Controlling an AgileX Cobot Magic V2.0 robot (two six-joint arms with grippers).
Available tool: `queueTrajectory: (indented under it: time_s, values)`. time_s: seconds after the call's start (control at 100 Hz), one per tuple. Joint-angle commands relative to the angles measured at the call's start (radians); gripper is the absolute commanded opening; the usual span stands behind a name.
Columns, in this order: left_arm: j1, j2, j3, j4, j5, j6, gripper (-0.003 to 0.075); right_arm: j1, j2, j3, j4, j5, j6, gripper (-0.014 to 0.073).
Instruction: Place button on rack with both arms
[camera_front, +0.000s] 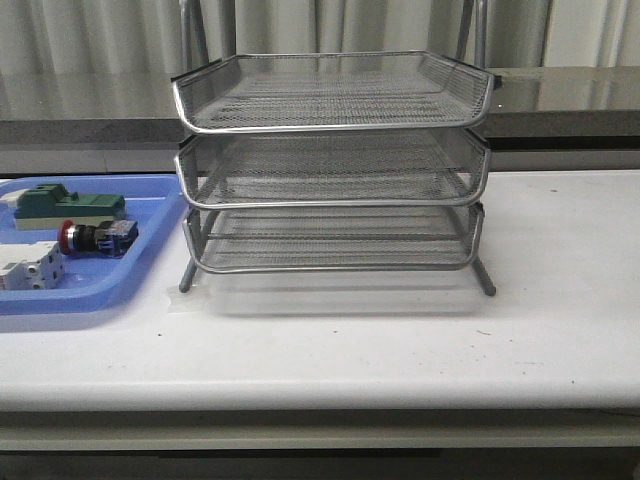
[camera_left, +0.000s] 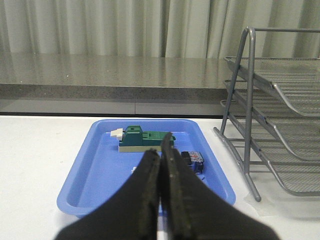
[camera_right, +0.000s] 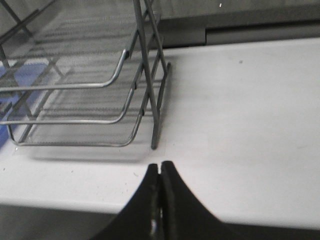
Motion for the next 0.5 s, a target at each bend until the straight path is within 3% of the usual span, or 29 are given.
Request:
queueTrajectory:
  time_s: [0.0, 0.39, 0.49]
  values:
    - [0.003, -0.034, 0.044, 0.0, -0.084, -0.011, -0.002, -0.003, 0.113, -0.121, 0.027, 0.036, -0.001, -0.006]
    - [0.003, -0.034, 0.044, 0.0, -0.084, -0.011, -0.002, -0.003, 0.39, -0.186, 0.276, 0.017, -0.001, -0.0056]
    - [0.003, -0.034, 0.044, 0.0, -0.084, -0.011, -0.002, -0.003, 0.443, -0.186, 0.339, 0.014, -0.001, 0.0]
